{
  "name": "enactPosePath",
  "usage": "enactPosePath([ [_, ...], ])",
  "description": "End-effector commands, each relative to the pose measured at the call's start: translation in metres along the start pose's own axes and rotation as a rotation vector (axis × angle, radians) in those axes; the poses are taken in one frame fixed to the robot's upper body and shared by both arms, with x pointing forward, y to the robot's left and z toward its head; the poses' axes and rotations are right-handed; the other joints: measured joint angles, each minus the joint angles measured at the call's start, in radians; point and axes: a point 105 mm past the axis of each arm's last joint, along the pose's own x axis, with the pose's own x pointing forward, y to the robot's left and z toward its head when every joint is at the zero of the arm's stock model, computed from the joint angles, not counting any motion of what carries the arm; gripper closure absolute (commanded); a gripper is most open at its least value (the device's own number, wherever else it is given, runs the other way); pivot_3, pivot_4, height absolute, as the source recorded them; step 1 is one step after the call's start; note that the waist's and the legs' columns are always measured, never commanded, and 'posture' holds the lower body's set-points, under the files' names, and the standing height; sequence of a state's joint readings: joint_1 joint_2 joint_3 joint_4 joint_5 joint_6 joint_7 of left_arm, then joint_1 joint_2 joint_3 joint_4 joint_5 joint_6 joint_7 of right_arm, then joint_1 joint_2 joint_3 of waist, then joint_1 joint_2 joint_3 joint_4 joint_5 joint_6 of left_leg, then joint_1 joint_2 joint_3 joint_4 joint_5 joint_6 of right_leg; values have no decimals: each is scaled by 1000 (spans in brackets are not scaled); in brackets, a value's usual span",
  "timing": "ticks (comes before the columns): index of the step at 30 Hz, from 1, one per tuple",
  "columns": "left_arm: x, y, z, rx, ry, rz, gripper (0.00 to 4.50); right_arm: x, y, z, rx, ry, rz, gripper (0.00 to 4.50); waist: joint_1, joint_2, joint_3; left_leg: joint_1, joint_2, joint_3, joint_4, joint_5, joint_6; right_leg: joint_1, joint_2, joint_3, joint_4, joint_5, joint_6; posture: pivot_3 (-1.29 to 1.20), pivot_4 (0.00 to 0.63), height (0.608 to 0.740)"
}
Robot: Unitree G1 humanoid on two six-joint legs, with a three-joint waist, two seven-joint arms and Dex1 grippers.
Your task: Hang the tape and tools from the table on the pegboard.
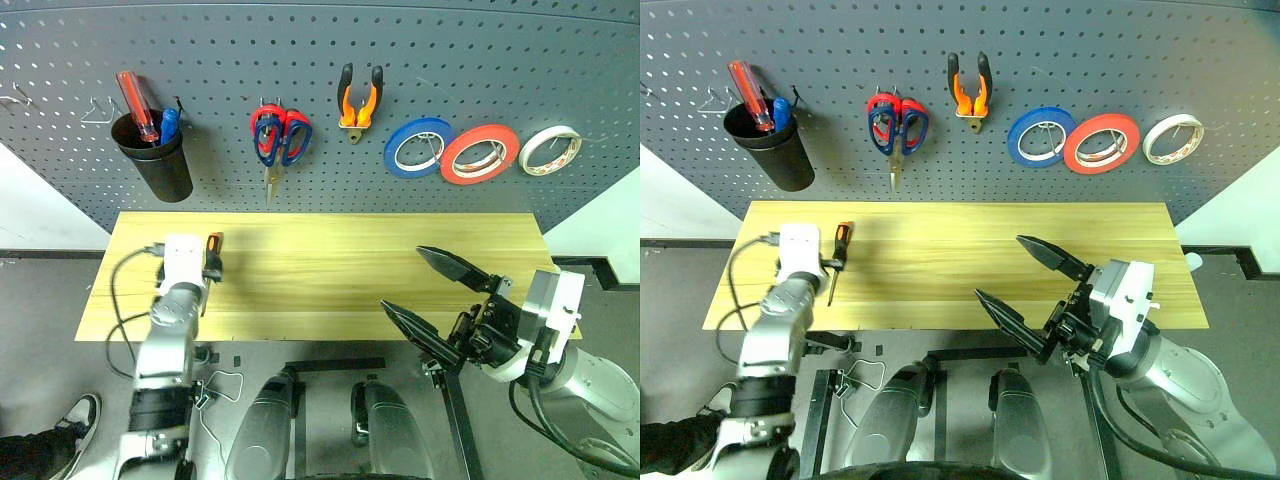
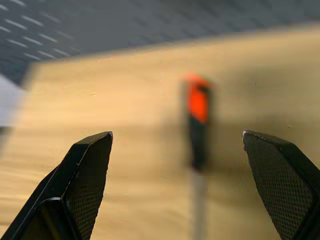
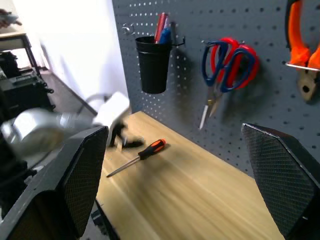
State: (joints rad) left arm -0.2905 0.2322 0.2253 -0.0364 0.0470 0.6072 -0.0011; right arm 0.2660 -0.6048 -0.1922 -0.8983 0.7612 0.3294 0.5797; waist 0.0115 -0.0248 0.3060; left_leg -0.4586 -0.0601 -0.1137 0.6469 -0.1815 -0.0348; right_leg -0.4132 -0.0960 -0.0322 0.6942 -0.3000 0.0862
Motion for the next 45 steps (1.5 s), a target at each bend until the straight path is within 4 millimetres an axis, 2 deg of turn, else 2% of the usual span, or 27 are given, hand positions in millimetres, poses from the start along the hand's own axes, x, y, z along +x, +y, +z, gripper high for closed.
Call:
enactPosePath([
  [1, 6, 7, 6, -15, 17, 18, 153, 4, 6, 7, -5, 0, 45, 0, 0, 0, 0, 0, 0, 0, 0, 0, 0, 1, 0, 0, -2, 1, -1, 16, 315, 703],
  [5, 14, 4, 7, -43, 54, 2, 153, 14, 3, -1, 15, 73, 46, 0, 0, -1, 1, -3, 0, 0, -1, -1, 2, 0, 0, 0, -7, 3, 2, 8, 335, 703],
  [11, 23, -1, -5, -65, 111, -17, 153, 31, -5, -40, -29, 278, -26, 0, -4, -1, 3, -3, 0, 2, -5, -2, 3, -2, -1, 0, -8, 3, 3, -15, 357, 703],
  [15, 26, -7, -5, -72, 114, -28, 153, 42, -8, -63, -55, 331, -81, 0, -3, -2, 6, -5, 0, 2, -5, -2, 3, -4, -1, 0, -8, 2, 3, -32, 375, 703],
  [18, 26, -10, -4, -77, 109, -34, 153, 48, -5, -70, -67, 339, -89, 0, -4, -2, 12, -5, 0, 2, -5, -2, 3, -4, -1, 0, -9, 2, 2, -41, 384, 703],
  [30, 45, -8, 1, -98, 98, -37, 153, 58, 2, -67, -55, 300, -69, 0, -27, -4, 31, -10, 0, 2, -6, -2, 3, -9, -1, 0, -9, 3, 3, -62, 396, 703],
  [36, 48, -4, -12, -108, 129, -26, 153, 54, 2, -65, -58, 303, -62, 0, -31, -4, 32, -11, 0, 3, -11, -2, 3, -13, -1, 1, -9, 3, 4, -71, 399, 703],
  [45, 43, -8, -33, -109, 203, -33, 153, 53, -1, -64, -65, 304, -64, 0, -31, -4, 33, -10, 0, 4, -14, -1, 3, -14, -1, 1, -10, 3, 4, -74, 393, 703],
])
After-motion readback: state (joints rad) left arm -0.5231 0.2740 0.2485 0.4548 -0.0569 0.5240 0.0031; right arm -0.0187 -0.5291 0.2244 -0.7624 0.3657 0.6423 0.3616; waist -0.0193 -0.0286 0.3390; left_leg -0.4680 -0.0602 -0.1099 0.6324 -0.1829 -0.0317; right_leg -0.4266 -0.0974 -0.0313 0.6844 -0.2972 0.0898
